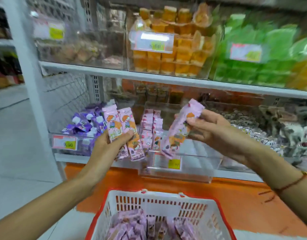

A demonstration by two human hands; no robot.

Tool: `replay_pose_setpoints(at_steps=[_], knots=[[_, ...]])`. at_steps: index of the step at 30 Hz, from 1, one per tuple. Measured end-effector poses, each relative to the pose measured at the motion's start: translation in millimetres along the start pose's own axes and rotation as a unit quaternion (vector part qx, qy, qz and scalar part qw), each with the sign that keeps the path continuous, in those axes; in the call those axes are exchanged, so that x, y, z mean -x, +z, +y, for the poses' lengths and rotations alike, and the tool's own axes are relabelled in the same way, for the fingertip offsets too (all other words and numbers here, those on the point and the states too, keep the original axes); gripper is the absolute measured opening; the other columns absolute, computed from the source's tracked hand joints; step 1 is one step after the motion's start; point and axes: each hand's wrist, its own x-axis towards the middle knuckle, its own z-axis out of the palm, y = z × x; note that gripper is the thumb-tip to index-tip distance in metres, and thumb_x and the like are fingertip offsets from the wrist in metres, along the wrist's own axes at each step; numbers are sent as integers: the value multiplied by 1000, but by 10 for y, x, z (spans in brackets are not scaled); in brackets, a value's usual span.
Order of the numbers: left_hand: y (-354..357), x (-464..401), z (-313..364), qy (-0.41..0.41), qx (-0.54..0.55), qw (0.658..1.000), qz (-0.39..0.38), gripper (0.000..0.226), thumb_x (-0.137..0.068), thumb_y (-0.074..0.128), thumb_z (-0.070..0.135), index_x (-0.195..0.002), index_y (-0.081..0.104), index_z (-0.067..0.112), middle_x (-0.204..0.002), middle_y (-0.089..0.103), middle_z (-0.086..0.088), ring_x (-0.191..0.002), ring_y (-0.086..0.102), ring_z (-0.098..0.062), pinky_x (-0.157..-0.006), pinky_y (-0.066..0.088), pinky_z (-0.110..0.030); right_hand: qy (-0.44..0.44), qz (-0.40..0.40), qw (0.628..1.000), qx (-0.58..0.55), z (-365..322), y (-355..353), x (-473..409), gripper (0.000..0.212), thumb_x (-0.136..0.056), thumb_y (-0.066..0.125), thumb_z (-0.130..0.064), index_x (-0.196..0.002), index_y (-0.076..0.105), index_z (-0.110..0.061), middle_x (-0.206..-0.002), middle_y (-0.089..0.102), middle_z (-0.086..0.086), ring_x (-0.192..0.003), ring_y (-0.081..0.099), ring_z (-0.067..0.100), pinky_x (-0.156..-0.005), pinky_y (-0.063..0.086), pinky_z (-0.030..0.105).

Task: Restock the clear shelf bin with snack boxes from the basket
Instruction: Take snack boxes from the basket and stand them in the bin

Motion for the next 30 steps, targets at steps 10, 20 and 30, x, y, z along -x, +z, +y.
replay_pose_setpoints(at_steps=[10, 20, 30], knots=[[-93, -143, -208, -26, -27, 999, -2, 26, -81, 68, 27, -106, 60, 30, -92, 74, 13, -82, 70, -1, -65, 50, -15, 132, 2, 907, 401, 380, -237, -893, 23, -75, 79, -15, -92, 63, -13, -73, 64, 2, -65, 56, 8, -56, 46, 19], [-67, -137, -235, -40, -30, 998, -36, 24, -80, 67, 28, -102, 59, 33, -86, 73, 20, -77, 70, -1, -66, 48, -18, 247, 15, 931, 268, 826, 57, -1027, 32, -73, 79, -4, -86, 51, -13, -68, 69, 0, -52, 66, 6, -51, 54, 17], [-14, -108, -226, -37, -34, 997, -57, 25, -81, 67, 28, -104, 59, 33, -88, 72, 21, -77, 68, 5, -53, 48, -5, 276, -17, 919, 281, 676, -60, -838, 64, -80, 75, -19, -134, 41, -12, -112, 65, 9, -90, 67, 17, -68, 54, 20]])
